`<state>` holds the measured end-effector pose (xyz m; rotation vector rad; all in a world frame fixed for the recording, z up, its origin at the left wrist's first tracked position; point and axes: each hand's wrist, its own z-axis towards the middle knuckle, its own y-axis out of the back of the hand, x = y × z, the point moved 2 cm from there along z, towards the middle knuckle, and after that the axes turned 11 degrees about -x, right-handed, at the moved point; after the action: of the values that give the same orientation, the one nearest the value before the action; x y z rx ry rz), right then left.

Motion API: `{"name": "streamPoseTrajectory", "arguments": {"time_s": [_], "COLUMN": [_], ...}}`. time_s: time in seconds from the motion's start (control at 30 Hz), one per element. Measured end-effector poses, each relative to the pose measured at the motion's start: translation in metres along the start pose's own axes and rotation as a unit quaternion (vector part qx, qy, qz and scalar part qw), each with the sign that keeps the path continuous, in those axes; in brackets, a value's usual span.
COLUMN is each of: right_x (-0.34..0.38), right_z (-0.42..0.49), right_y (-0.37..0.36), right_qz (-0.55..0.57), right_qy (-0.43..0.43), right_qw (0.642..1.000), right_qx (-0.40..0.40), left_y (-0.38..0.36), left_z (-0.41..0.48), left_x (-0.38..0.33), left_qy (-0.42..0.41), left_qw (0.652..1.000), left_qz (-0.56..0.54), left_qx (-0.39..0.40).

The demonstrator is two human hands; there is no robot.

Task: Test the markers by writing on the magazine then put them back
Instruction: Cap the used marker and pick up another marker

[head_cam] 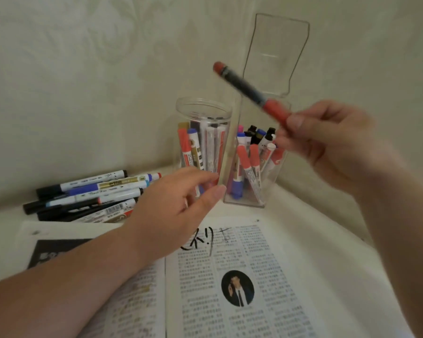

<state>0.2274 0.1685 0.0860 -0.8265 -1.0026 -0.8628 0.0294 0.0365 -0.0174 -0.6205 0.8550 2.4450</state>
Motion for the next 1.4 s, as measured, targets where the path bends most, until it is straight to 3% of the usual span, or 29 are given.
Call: {"name": "streamPoseTrajectory", "arguments": {"time_s": [0.13,0.2,0.37,0.53,0.67,1.03,1.1,1.17,1.23,1.3,1.4], "right_x": [-0.06,-0.079,-0.09,-0.091,-0.094,-0.091,-0.089,-0.091,-0.092,-0.093,-0.096], "right_z": [-0.029,-0.039,-0.045,-0.045,-0.051,-0.06,-0.059,-0.051,-0.041,-0.035,-0.036], "right_y": [-0.016,-0.025,-0.024,-0.021,-0.028,-0.034,-0.033,-0.023,-0.01,-0.002,-0.002], "right_qz": [-0.005,-0.033,-0.281,-0.093,-0.01,-0.059,-0.037,-0.001,-0.037,-0.065,-0.099], "right_qy": [-0.1,-0.104,0.07,0.058,0.05,0.015,0.008,-0.022,-0.022,-0.038,-0.111], "right_qw": [0.99,0.982,0.944,0.985,0.992,0.994,0.998,0.998,0.991,0.991,0.989], "right_qx": [0.101,0.153,0.157,0.131,0.115,0.09,0.045,-0.054,-0.123,-0.108,-0.015], "left_y": [-0.004,-0.005,-0.012,-0.024,-0.021,-0.012,-0.012,-0.01,-0.008,-0.008,-0.011], "left_z": [-0.002,-0.003,-0.007,-0.014,-0.012,-0.002,-0.003,-0.007,-0.009,-0.009,-0.008], "left_x": [-0.009,-0.01,-0.006,-0.005,-0.009,-0.016,-0.014,-0.009,-0.004,-0.001,0.0], "left_qy": [0.02,0.043,0.118,0.117,0.082,0.057,0.081,0.116,0.137,0.151,0.139], "left_qw": [0.991,0.989,0.972,0.973,0.979,0.988,0.986,0.98,0.976,0.975,0.978], "left_qz": [-0.13,-0.142,-0.201,-0.142,-0.107,-0.058,-0.068,-0.093,-0.112,-0.116,-0.079], "left_qx": [-0.014,-0.016,0.032,0.141,0.154,0.134,0.128,0.133,0.127,0.118,0.136]}}
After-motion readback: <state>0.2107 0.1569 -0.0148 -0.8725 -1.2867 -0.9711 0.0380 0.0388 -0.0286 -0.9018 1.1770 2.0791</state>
